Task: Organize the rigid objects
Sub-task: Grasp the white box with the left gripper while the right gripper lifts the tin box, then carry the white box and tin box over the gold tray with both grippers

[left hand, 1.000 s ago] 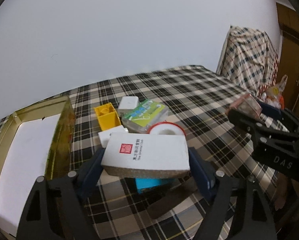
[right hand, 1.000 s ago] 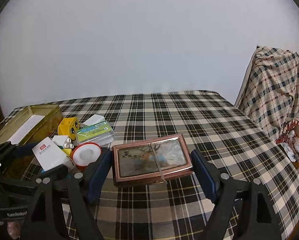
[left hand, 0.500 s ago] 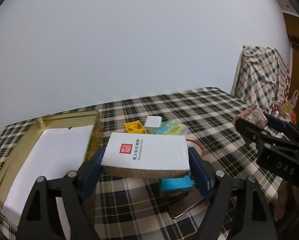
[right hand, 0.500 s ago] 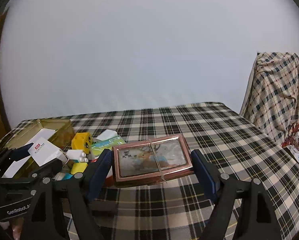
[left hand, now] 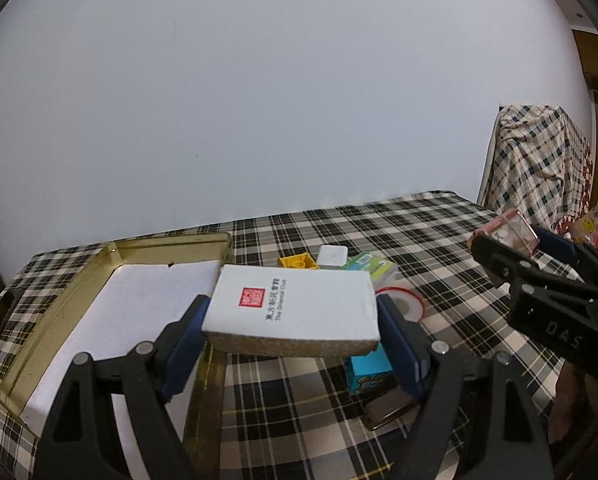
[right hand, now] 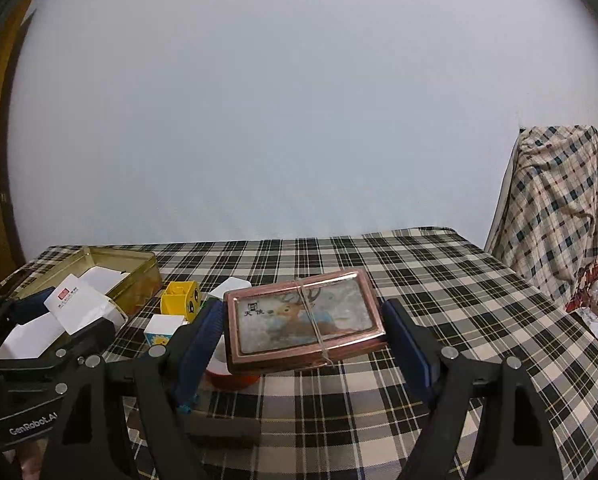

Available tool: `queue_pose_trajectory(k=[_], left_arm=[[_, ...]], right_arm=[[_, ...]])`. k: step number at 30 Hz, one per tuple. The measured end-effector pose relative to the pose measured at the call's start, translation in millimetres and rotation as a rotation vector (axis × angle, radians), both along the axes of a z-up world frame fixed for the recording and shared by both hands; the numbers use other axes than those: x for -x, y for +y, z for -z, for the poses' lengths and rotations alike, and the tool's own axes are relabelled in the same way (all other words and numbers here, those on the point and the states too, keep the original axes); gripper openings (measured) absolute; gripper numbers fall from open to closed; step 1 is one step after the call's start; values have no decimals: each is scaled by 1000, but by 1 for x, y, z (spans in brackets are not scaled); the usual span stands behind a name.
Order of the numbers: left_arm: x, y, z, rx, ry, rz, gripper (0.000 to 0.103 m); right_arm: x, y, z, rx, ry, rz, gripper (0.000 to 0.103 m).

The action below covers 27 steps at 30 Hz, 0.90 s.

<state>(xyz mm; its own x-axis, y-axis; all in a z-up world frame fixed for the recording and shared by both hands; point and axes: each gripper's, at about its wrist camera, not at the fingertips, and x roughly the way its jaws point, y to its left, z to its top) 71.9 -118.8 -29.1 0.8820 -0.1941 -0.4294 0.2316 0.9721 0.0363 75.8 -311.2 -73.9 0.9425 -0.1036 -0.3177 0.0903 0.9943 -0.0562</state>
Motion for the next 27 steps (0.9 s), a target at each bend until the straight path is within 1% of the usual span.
queue_pose_trajectory(k=[7,15,27], left_arm=[[3,9,-1,22,-6,-13,82],[7,19,-2,30,-19,-39,82],[11,42,-2,47,-33,-88,82]], right_arm=[[2,2,1,-6,-9,0,82],[4,21,1,14,-16,-40,82],[6,38,2,19,-24,-81,82]])
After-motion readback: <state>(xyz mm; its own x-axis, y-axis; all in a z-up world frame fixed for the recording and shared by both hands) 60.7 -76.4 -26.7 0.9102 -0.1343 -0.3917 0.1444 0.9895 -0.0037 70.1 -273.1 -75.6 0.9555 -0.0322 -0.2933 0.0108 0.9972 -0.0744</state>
